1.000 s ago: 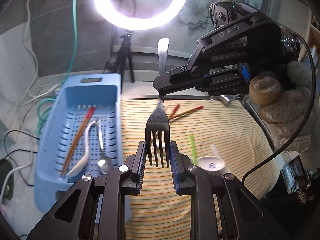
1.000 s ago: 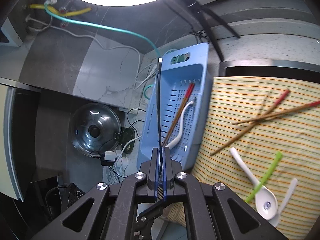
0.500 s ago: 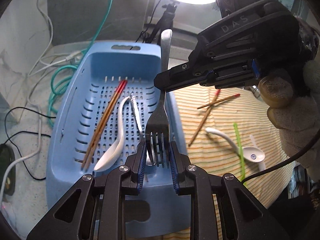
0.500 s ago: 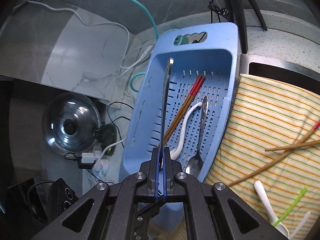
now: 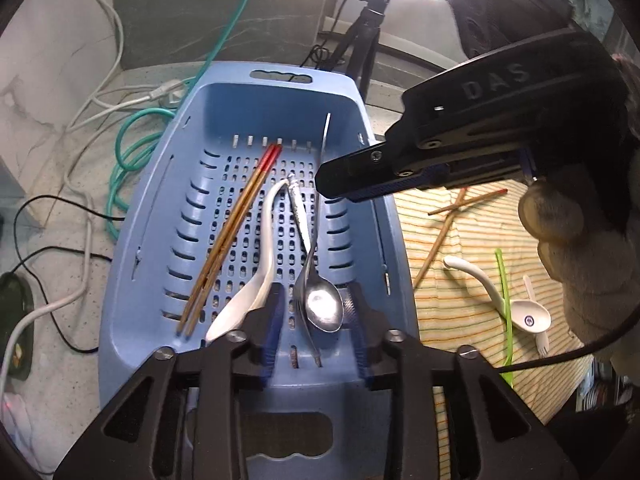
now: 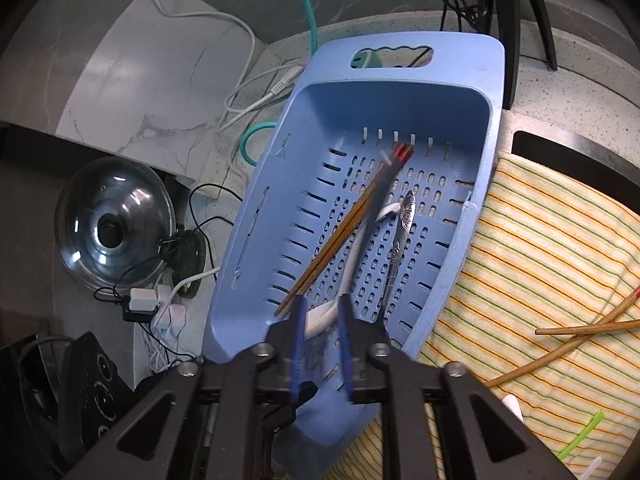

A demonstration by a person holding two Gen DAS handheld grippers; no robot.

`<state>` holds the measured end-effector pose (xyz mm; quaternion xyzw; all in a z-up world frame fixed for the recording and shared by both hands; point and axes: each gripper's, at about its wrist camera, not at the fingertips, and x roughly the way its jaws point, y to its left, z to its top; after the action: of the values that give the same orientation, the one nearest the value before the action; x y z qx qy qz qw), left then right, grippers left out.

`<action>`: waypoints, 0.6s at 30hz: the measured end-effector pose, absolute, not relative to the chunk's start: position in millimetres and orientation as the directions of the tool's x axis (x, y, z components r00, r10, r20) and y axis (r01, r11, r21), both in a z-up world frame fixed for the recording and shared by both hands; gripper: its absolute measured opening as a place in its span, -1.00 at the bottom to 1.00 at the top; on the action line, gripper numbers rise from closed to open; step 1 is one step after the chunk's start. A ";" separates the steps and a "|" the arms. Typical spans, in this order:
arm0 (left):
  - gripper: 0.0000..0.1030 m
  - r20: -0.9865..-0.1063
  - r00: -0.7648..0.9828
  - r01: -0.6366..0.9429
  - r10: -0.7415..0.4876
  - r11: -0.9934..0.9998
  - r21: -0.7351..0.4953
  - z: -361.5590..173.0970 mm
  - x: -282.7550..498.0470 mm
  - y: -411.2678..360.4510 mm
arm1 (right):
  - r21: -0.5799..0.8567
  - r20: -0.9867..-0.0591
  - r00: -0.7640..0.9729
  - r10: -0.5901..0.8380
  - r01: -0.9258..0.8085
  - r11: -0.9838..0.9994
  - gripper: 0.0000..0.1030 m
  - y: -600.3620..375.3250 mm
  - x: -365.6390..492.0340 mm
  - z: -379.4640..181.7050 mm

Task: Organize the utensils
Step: 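Carry the fork and silver spoon into the blue basket and open both tools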

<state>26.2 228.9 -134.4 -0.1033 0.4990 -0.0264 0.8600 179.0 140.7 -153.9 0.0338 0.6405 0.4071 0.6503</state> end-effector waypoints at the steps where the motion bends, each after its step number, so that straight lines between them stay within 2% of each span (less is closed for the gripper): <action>1: -0.33 -0.851 0.504 -0.064 -0.149 0.976 -0.209 -133.3 25.3 229.6 | 0.561 -0.807 -0.144 0.573 -0.493 0.665 -0.41 139.8 178.6 -151.8; 12: -0.33 -0.836 0.534 -0.080 -0.125 0.977 -0.198 -117.5 13.1 218.4 | 0.568 -0.786 -0.111 0.608 -0.518 0.640 -0.38 108.6 178.7 -126.4; 18: -0.33 -0.824 0.553 -0.084 -0.126 0.975 -0.205 -108.6 6.0 205.4 | 0.563 -0.782 -0.081 0.618 -0.517 0.645 -0.30 68.6 185.8 -114.3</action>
<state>6.0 205.4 -108.6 -0.1109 0.4726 -0.0118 0.8742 185.8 68.6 -114.3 0.0420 0.6038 0.4192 0.6767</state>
